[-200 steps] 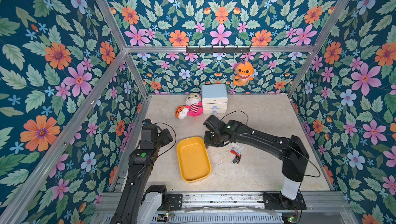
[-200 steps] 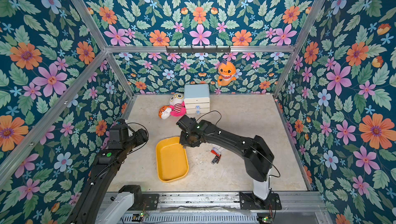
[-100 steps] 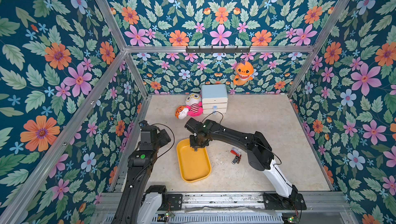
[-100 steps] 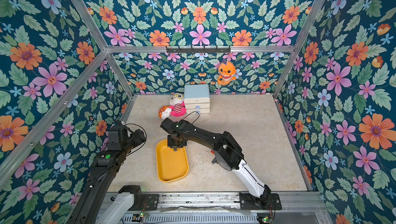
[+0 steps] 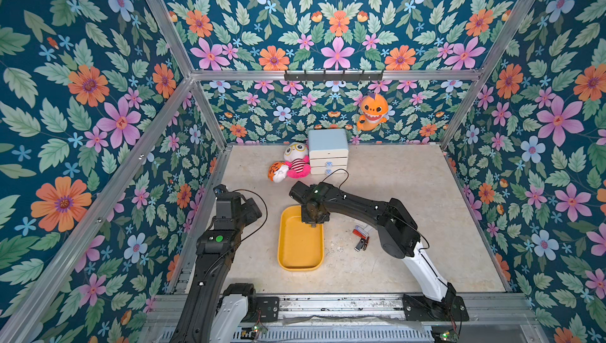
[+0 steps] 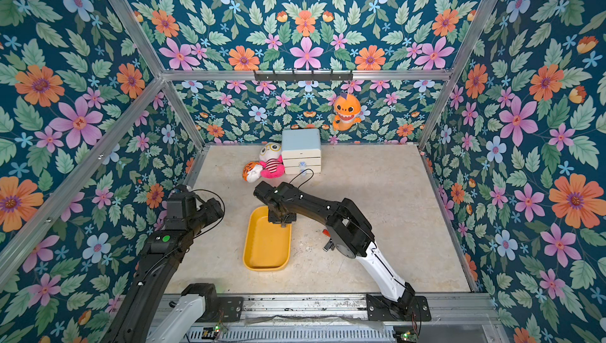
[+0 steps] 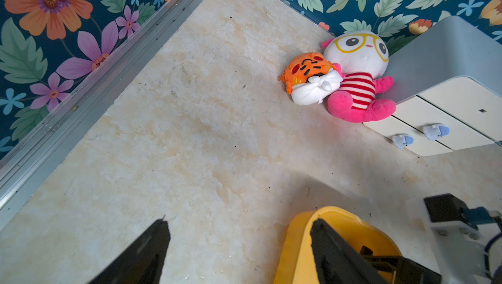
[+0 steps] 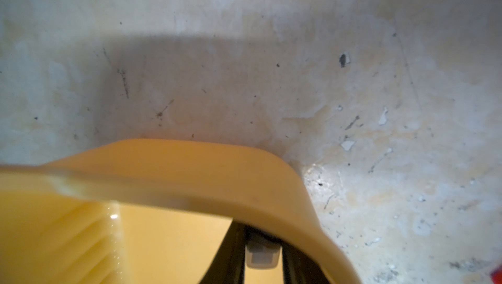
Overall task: Put the usb flash drive into the storage box
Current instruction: Adjust the storage box at the center of the board, then place the USB flash in the storage box.
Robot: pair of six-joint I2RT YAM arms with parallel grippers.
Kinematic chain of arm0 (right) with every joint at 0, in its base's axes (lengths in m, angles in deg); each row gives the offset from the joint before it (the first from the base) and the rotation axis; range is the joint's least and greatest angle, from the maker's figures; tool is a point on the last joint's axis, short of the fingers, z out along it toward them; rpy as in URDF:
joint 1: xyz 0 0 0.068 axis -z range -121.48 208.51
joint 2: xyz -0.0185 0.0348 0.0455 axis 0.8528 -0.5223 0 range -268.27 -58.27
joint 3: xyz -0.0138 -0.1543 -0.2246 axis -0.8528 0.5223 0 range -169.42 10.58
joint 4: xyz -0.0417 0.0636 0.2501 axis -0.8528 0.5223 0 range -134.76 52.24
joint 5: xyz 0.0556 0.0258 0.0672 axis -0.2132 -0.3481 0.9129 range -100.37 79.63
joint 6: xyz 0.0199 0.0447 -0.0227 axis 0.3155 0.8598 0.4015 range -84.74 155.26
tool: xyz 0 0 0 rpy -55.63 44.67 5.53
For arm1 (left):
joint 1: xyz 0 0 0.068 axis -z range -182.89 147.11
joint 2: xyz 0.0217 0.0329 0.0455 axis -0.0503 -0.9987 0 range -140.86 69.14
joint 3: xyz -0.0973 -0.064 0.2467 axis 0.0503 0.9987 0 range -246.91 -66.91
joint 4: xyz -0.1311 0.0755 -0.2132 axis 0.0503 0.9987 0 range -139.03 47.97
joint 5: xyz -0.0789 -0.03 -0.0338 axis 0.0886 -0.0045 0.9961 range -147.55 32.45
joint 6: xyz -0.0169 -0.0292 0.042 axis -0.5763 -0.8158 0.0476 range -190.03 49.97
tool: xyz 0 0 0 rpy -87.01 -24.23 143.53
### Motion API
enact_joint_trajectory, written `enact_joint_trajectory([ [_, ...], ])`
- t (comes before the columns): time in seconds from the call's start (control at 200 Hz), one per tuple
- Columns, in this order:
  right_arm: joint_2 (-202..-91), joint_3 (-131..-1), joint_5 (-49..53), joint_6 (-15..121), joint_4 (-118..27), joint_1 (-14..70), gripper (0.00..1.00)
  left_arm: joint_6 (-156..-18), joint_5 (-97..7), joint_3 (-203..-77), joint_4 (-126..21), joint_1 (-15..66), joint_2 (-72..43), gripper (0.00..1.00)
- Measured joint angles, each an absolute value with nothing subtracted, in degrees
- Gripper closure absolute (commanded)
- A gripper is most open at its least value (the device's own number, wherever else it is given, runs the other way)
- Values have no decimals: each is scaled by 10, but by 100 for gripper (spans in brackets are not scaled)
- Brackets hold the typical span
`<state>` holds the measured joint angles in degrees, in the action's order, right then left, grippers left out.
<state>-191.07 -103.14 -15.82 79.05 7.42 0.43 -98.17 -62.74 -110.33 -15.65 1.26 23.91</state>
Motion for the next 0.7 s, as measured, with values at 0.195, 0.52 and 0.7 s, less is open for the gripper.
enact_joint_trajectory([
  [0.195,-1920,-1052,-148,789,62,-2,79,-982,-627,-1102,-157,13,238,14],
  [0.52,-1936,-1063,-146,792,65,-2,65,-982,-623,-1100,-158,16,229,14],
  [0.7,-1936,-1068,-137,792,66,-1,58,-982,-621,-1100,-158,17,225,14],
])
